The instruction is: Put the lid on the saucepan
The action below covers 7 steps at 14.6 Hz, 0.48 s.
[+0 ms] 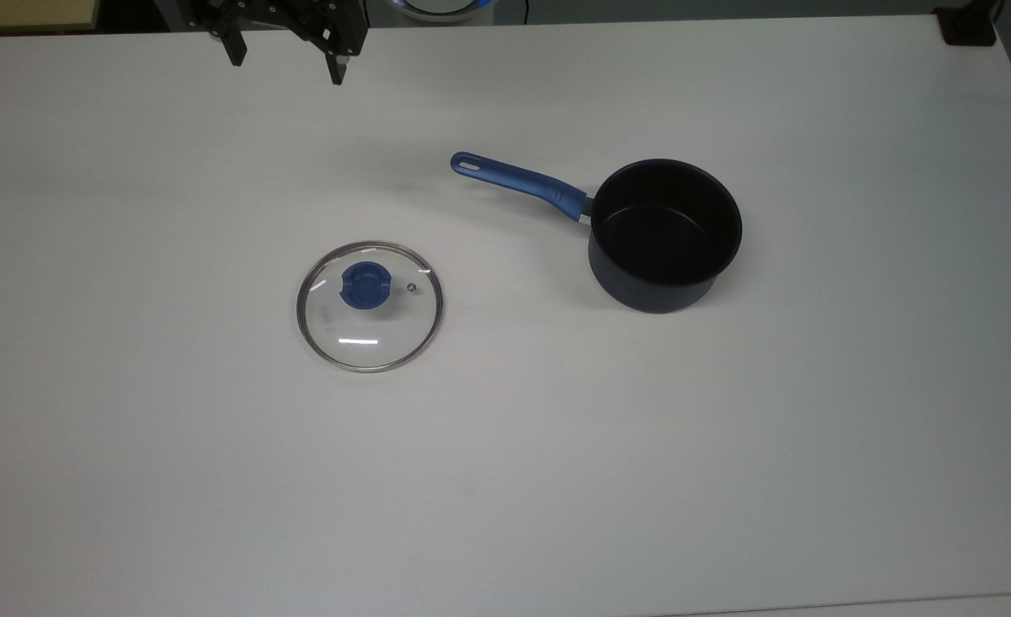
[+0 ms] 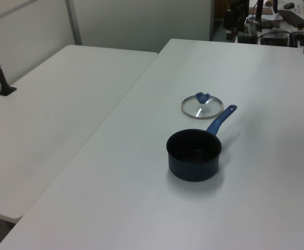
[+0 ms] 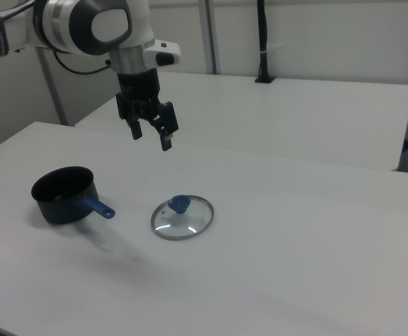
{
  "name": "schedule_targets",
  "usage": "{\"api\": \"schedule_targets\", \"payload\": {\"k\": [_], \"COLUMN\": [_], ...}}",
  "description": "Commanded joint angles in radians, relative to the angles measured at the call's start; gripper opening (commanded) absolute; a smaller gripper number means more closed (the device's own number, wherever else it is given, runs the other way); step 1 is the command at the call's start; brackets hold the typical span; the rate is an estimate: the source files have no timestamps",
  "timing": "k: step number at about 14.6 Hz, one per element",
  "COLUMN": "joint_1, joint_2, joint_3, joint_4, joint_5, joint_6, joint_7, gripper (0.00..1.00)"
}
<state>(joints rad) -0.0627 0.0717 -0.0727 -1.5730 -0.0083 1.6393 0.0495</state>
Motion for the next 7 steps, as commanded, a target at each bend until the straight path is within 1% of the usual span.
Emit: {"api": "schedule_targets", "payload": {"k": [1,7], "joint_1": [-0.011,-0.008], "joint_2": [-0.018,0.0], "joint_3": [0.004,0.005], "joint_4": [0.001,0.001], "joint_5": [0.011,0.014], "joint_6": [-0.029,0.01], "joint_7": [-0.041,-0.042], "gripper": [1.0,1.0]}}
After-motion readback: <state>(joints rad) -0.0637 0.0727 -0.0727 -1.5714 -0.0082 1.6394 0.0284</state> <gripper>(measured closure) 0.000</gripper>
